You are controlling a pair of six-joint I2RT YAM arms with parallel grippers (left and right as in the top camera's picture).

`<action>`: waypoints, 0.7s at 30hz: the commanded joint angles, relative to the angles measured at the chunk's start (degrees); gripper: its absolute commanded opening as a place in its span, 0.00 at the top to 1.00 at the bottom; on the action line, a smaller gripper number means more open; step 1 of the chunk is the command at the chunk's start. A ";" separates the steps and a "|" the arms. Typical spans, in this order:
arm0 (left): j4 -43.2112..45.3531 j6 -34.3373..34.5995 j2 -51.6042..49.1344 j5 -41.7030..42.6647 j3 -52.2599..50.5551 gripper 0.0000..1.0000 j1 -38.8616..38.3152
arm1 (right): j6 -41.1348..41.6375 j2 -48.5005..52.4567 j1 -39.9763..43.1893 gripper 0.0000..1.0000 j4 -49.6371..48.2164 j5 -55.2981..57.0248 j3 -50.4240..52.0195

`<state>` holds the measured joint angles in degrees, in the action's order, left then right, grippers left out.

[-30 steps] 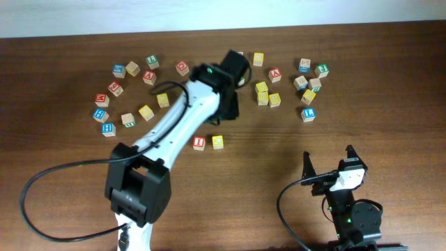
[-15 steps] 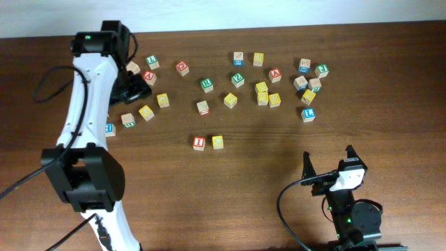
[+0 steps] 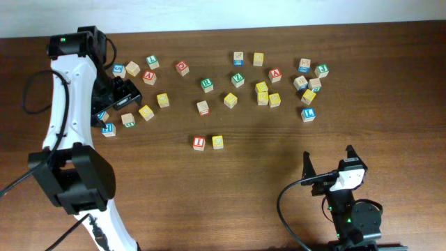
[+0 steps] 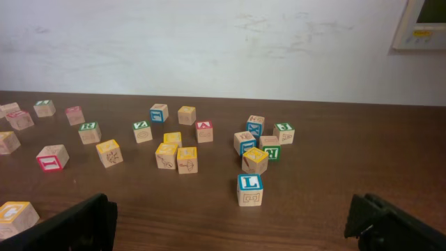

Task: Spell out ICRA
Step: 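Raise the left gripper away toward the left side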

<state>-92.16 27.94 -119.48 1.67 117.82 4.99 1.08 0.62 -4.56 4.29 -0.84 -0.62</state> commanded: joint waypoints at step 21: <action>8.92 -4.46 3.78 1.05 -11.13 0.01 15.50 | 15.02 -0.44 -0.31 0.02 -19.63 -26.45 0.31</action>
<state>-82.04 23.94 -117.84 4.40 106.06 19.75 9.76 0.89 -4.56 -10.92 -18.94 -0.60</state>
